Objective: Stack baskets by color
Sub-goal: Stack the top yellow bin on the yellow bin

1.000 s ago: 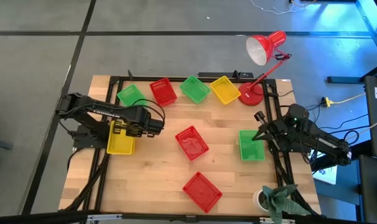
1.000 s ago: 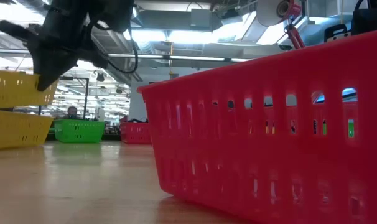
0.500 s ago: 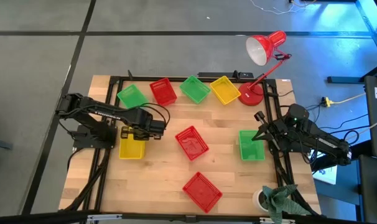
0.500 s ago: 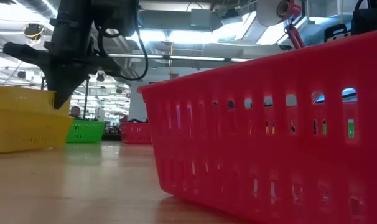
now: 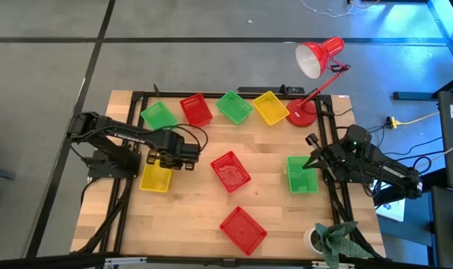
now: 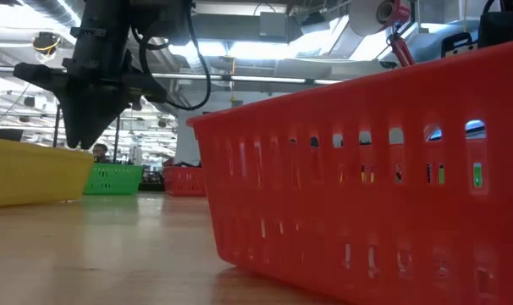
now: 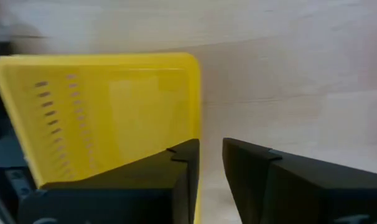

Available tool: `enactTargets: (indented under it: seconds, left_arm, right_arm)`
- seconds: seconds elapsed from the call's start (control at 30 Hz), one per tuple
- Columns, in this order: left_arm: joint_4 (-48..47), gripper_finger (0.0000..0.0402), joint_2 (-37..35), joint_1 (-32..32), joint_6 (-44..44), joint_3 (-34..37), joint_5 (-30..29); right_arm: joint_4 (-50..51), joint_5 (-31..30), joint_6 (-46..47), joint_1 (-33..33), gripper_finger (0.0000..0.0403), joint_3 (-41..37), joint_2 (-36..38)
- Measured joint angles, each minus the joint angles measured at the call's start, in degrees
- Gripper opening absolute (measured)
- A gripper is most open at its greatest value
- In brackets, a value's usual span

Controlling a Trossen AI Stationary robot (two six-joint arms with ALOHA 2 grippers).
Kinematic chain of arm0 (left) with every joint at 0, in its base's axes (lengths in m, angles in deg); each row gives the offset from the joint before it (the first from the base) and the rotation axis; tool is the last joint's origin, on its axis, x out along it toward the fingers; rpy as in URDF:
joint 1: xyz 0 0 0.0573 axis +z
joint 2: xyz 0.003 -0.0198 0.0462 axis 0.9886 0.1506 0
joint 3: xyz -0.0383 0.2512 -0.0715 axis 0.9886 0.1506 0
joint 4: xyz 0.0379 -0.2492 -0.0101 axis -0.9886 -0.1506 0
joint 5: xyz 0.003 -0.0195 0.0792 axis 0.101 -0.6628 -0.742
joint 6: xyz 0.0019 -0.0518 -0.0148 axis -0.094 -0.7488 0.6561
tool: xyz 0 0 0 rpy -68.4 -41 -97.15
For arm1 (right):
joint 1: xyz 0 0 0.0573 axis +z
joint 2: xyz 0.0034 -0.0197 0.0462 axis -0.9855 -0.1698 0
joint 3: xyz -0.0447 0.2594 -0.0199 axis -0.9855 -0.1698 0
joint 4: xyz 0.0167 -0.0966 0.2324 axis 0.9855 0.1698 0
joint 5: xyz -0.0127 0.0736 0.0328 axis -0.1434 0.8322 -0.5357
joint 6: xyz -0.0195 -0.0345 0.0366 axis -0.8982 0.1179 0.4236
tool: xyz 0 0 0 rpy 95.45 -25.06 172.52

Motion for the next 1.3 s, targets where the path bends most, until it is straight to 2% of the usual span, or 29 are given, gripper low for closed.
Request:
enactTargets:
  seconds: [0.13,0.33,0.47,0.6,0.7,0.87,0.97,1.07,1.17,1.3]
  left_arm:
    - [-0.1,0.0074,-0.1,0.7,1.0,-0.7,-1.1]
    - [-0.2,0.0074,-1.4,-1.0,7.3,-8.2,-14.9]
    - [-0.1,0.0075,-1.4,-0.2,14.8,-14.1,-17.5]
    - [4.2,0.0075,-1.3,0.9,25.0,-18.4,-20.1]
    - [8.0,0.0074,-1.3,2.2,37.4,-21.5,-21.8]
    - [18.7,0.0070,-1.3,5.4,65.7,-24.0,-19.8]
    - [24.4,0.0069,-1.3,8.4,80.2,-24.0,-14.7]
    - [28.3,0.0069,-1.3,11.4,92.4,-24.0,-8.6]
    - [30.6,0.0069,-0.7,13.6,95.3,-24.1,-5.7]
    - [30.6,0.0069,-0.7,15.4,96.0,-24.0,-5.8]
  right_arm:
    - [0.0,0.0,0.0,0.0,0.0010,0.0,0.0]
    - [2.6,-3.2,2.0,0.0,0.0010,3.3,0.0]
    - [12.2,-9.2,0.7,0.0,0.0010,10.0,-1.3]
    - [11.0,-11.0,0.7,0.0,0.0010,11.9,-4.0]
    - [11.1,-12.6,1.0,0.0,0.0010,13.1,-7.0]
    - [11.7,-18.2,3.7,0.0,0.0010,16.4,-13.5]
    - [16.6,-23.8,9.2,0.0,0.0010,20.7,-17.5]
    - [26.1,-29.0,15.3,0.0,0.0010,26.3,-21.1]
    - [30.4,-29.7,18.3,0.0,0.0010,30.7,-23.6]
    - [29.5,-29.7,21.0,0.0,0.0010,33.9,-24.7]
